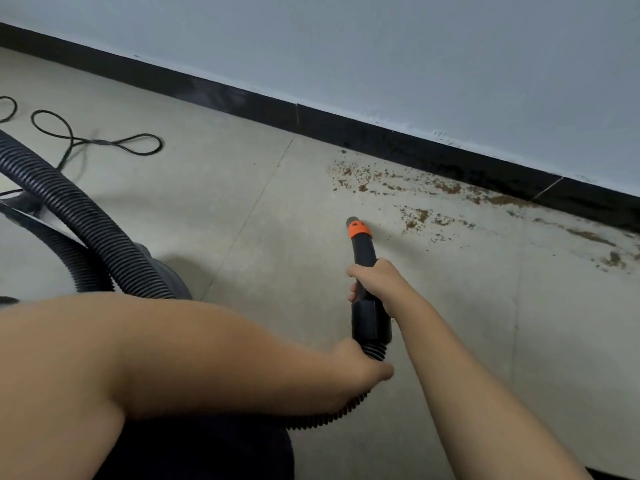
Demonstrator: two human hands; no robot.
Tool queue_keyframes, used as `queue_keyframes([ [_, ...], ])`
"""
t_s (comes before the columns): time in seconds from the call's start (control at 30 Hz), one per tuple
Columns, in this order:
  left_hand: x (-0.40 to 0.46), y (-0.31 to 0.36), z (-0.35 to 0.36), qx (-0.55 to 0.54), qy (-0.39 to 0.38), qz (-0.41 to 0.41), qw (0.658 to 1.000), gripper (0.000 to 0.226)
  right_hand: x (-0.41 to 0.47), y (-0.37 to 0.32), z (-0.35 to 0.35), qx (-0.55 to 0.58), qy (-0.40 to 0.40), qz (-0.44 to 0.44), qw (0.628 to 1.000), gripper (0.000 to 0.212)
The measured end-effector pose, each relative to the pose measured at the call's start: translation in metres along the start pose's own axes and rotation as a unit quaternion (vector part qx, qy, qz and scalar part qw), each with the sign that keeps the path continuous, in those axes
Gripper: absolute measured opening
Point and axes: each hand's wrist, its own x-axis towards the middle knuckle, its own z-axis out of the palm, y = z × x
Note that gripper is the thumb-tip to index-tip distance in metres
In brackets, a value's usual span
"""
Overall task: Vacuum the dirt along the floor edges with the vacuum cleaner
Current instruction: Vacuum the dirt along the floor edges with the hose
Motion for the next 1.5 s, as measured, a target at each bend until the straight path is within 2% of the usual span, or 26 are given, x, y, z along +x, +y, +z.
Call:
queue_keyframes([
  [0.07,-0.005,0.0,0.006,-0.016,-0.032,0.004,0.999,0.018,-0.007,0.011,-0.011,0.033,0.025,0.012,0.999,0.017],
  [0.23,-0.002,0.006,0.028,0.029,-0.093,0.008,0.995,0.02,-0.018,0.039,-0.046,0.121,0.071,0.042,0.989,0.021],
  [0.53,0.001,0.033,0.046,0.058,-0.131,0.04,0.989,0.018,-0.025,0.056,-0.095,0.2,0.146,0.062,0.967,0.013],
  [0.67,0.005,0.045,0.034,0.025,-0.119,0.036,0.992,0.019,-0.014,0.038,-0.093,0.184,0.144,0.052,0.971,0.013],
  [0.9,0.005,0.034,0.017,-0.032,-0.065,0.011,0.997,0.018,0.001,0.011,-0.056,0.111,0.072,0.027,0.991,0.014],
  [1.1,0.007,0.035,0.006,-0.057,-0.034,0.014,0.998,0.019,0.01,-0.005,-0.042,0.079,0.04,0.01,0.996,0.024],
  [1.2,0.012,0.041,0.008,-0.043,-0.036,0.011,0.998,0.018,0.011,-0.005,-0.051,0.085,0.049,0.013,0.995,0.026],
  [1.5,0.022,0.06,0.048,0.025,-0.125,0.027,0.991,0.023,-0.001,0.037,-0.11,0.151,0.14,0.061,0.977,0.018],
])
